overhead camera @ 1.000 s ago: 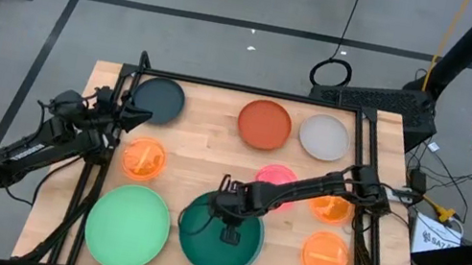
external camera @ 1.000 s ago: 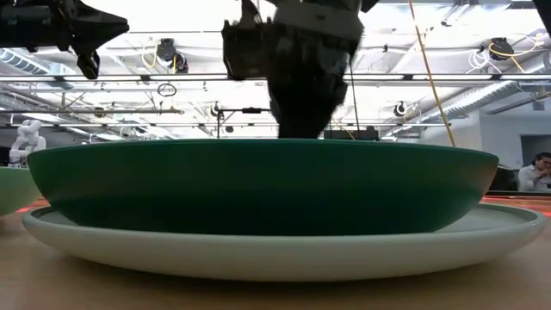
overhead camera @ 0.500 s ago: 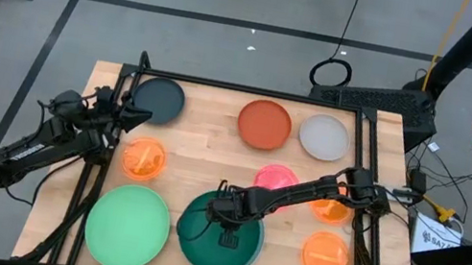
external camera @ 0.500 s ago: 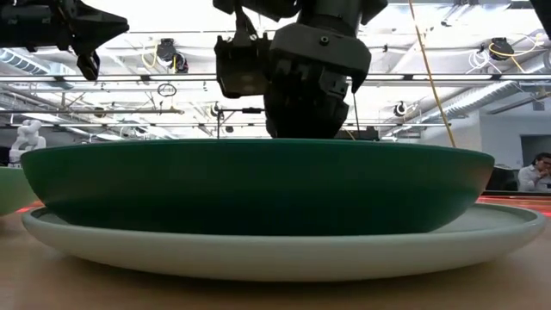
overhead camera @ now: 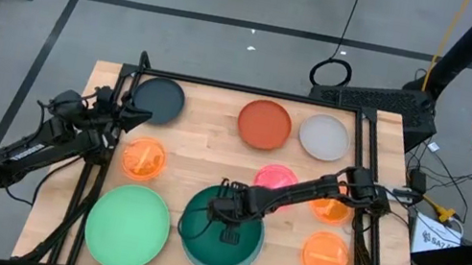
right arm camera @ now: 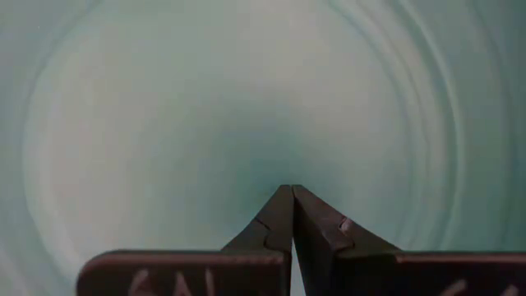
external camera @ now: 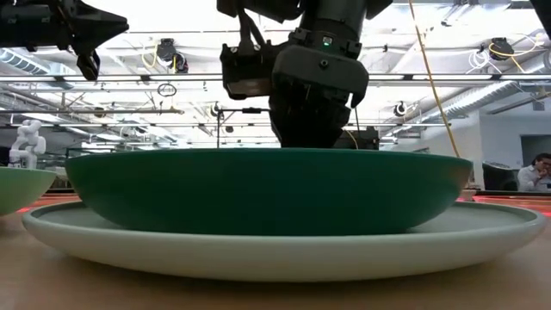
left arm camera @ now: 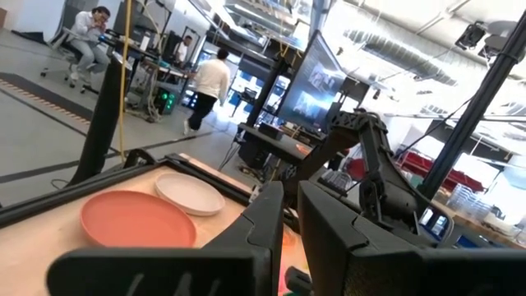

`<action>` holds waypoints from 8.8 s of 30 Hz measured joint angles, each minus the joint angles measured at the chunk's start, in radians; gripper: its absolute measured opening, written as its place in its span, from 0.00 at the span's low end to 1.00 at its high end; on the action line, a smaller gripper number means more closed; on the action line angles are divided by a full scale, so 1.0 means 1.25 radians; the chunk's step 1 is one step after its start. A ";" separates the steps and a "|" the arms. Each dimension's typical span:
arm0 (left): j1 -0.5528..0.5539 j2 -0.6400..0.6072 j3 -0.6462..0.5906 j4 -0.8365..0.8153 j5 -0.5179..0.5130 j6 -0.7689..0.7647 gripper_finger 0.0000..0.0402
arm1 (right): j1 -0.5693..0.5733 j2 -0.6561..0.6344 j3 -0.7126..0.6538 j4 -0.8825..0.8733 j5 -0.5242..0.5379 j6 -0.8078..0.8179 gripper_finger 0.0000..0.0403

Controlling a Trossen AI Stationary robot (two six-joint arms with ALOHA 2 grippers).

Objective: Stack plastic plates
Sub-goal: Adjust the stacked plates, then stack the light green plate on top of the green plate

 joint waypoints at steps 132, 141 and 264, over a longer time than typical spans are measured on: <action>-0.902 0.874 0.318 -0.600 -0.253 -0.167 0.12 | -0.085 -0.918 -0.811 0.748 0.187 -0.406 0.00; -0.891 0.874 0.318 -0.640 -0.319 -0.114 0.12 | -0.085 -0.918 -0.810 0.748 0.187 -0.406 0.00; -0.939 1.045 0.300 -0.467 -0.433 -0.006 0.03 | -0.086 -0.916 -0.810 0.736 0.187 -0.388 0.00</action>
